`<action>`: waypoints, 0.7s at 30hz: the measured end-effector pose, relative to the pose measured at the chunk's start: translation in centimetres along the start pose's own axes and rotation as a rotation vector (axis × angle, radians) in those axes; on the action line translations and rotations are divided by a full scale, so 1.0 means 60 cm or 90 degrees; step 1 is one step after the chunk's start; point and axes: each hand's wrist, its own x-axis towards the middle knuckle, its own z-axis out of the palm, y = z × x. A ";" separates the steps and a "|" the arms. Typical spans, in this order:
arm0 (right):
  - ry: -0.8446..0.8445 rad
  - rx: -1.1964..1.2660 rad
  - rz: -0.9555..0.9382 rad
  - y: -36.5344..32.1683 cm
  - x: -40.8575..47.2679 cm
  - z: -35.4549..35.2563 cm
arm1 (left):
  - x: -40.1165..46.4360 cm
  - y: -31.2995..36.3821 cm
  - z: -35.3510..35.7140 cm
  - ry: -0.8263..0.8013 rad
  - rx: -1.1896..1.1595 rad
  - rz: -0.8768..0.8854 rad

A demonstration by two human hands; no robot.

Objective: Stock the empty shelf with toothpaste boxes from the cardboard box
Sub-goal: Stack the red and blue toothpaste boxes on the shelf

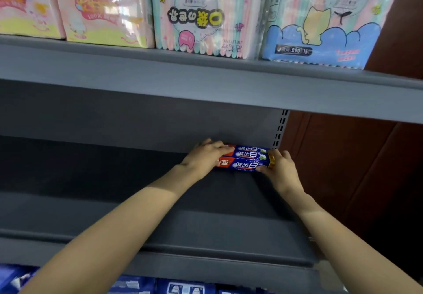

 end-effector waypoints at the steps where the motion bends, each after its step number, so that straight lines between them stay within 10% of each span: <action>1: -0.006 -0.016 -0.002 0.000 0.004 0.004 | 0.003 -0.001 0.002 0.001 0.015 -0.005; 13: 0.025 -0.318 -0.074 -0.001 0.012 0.039 | 0.013 0.014 0.013 -0.058 0.068 -0.104; 21: 0.010 -0.208 -0.134 -0.069 -0.019 0.036 | -0.024 0.034 -0.013 0.056 0.034 -0.145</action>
